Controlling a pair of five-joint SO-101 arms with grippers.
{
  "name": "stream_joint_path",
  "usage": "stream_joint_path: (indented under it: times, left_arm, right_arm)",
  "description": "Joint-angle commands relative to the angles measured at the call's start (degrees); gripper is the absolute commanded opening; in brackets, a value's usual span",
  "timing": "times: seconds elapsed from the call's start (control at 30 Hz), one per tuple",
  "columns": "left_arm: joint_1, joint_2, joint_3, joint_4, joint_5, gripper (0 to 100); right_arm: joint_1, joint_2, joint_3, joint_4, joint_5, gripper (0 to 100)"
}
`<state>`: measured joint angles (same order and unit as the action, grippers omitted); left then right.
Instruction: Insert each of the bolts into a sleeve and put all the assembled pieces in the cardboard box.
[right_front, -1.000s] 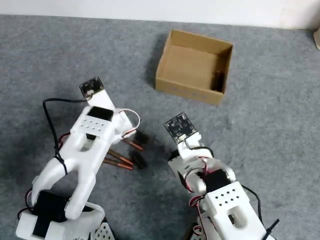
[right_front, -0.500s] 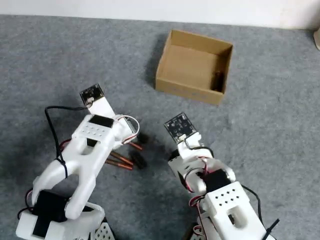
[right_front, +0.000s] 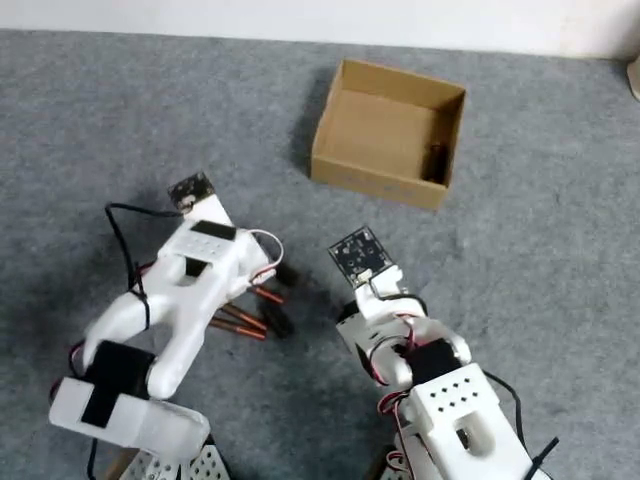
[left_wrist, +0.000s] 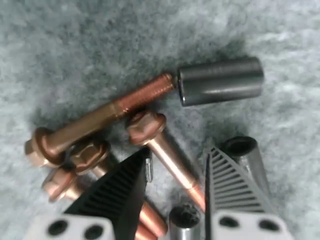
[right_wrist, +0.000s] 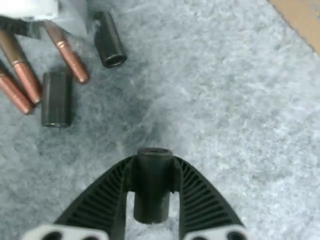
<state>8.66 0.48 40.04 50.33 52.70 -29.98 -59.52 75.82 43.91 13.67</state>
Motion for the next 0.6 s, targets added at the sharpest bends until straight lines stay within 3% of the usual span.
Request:
stream_joint_path:
  times: [0.0,0.07,0.2,0.37,0.57]
  left_arm:
    - [0.31,1.98,-3.3,2.64,0.44,17]
    - [0.31,2.33,-3.47,2.64,0.44,15]
    - [-0.04,2.59,-3.47,2.37,0.26,0]
    - [-0.48,2.24,-3.3,2.73,-0.44,1]
    - [1.1,0.75,-3.12,2.81,-9.05,0]
  right_arm:
    - [0.57,-1.1,-0.4,-1.71,0.26,0.3]
    - [0.57,-1.1,-0.4,-1.71,0.35,0.3]
    - [0.57,-1.1,-0.4,-1.71,0.35,0.3]
    - [0.57,-1.1,-0.4,-1.71,0.44,0.3]
    - [0.57,-1.45,0.31,-1.89,0.44,0.3]
